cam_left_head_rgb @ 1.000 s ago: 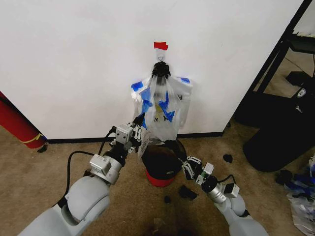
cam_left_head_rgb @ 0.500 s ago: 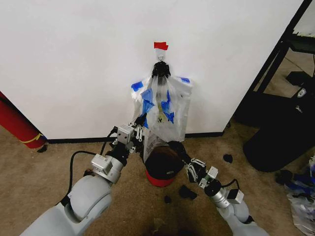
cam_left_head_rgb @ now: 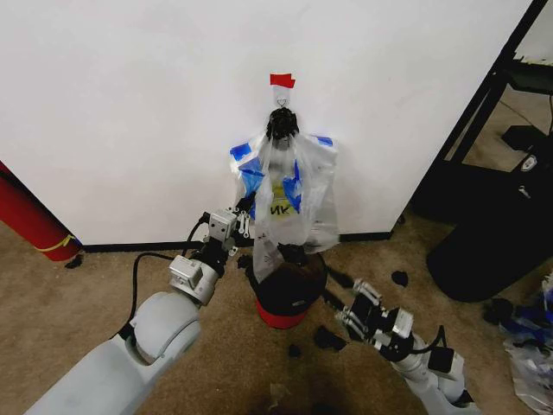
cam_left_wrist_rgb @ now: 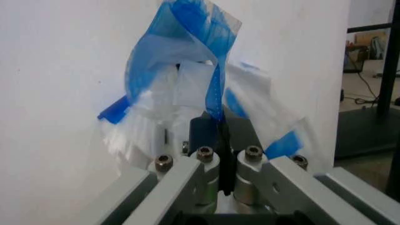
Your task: Pick up the garbage bag from the wall and place it over the trash bin.
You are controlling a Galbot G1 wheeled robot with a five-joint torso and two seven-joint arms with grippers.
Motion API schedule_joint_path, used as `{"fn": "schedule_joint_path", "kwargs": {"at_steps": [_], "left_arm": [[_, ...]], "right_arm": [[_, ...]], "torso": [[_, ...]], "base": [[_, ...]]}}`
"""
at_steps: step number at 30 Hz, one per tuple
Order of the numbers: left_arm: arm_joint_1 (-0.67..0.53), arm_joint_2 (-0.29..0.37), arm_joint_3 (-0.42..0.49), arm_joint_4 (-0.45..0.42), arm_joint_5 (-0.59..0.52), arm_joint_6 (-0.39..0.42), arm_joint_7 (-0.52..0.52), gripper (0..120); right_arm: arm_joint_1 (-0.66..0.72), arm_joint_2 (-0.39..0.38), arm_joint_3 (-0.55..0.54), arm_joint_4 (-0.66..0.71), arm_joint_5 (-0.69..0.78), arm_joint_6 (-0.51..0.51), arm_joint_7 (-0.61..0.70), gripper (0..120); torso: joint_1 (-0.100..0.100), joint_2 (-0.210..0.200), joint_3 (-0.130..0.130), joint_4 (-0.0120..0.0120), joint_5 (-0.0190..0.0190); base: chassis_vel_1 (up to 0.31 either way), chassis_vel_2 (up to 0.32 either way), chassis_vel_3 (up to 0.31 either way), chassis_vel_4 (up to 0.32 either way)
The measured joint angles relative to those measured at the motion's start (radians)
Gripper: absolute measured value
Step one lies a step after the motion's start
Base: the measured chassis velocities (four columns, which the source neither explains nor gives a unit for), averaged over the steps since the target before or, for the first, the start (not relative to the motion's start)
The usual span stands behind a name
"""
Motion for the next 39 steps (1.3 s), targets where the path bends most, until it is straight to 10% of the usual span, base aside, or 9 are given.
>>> {"fn": "schedule_joint_path", "kwargs": {"at_steps": [8,16,39], "left_arm": [[-0.054,-0.018,0.048,0.018,0.001,-0.001,0.001,0],[-0.086,-0.035,0.078,0.038,-0.001,0.0,0.001,0],[-0.092,-0.027,0.076,0.041,-0.011,-0.016,-0.007,0]], "right_arm": [[0.142,-0.116,-0.05,0.049,-0.335,-0.188,0.438,81],[0.379,-0.234,-0.181,-0.166,-0.511,-0.247,0.515,100],[0.798,-0.211,-0.438,-0.42,-0.683,-0.415,0.217,100]], "torso": [[0.0,0.0,0.0,-0.0003,0.0],[0.0,0.0,0.0,0.0,0.0001],[0.0,0.0,0.0,-0.0001,-0.0001]], "base": [[0.0,0.0,0.0,0.0],[0.0,0.0,0.0,0.0],[0.0,0.0,0.0,0.0]]}}
